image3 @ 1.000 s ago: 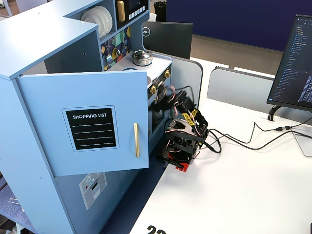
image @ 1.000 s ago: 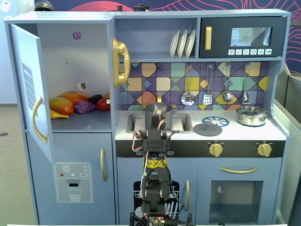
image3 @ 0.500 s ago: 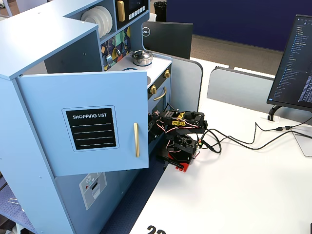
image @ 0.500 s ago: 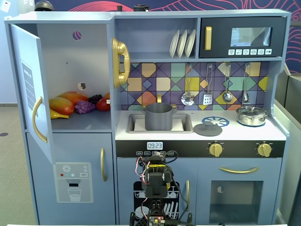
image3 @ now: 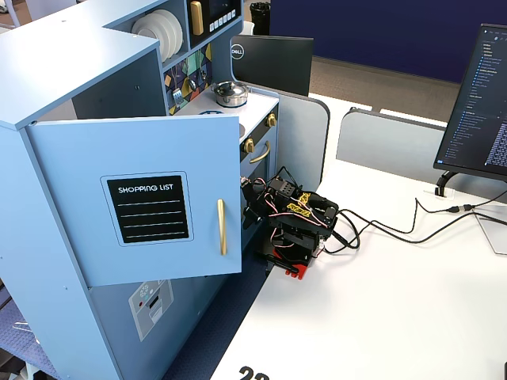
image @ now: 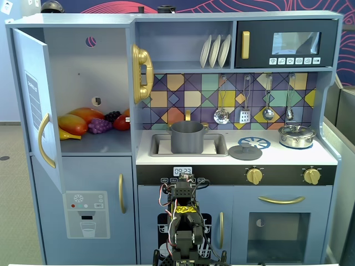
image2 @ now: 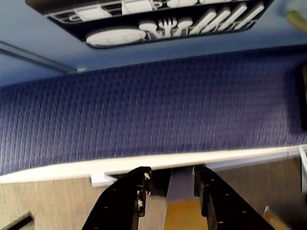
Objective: Pick up the green pineapple from the left cabinet and place it in the gray recipient
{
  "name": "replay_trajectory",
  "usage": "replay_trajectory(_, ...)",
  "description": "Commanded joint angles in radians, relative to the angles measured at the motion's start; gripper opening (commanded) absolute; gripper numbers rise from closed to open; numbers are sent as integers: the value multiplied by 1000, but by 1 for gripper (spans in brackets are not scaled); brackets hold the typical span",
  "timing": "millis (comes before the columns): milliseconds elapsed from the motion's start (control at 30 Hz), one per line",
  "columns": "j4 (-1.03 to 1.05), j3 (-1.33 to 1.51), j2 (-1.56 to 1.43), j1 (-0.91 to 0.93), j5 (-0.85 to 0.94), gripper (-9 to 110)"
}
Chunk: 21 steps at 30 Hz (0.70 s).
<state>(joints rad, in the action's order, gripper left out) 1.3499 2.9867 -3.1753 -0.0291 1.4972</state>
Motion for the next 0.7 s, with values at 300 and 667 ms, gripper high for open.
replay_trajectory(300, 179, 15, -3, 20, 14, 5)
replay_trajectory(667, 179, 15, -3, 20, 14, 5)
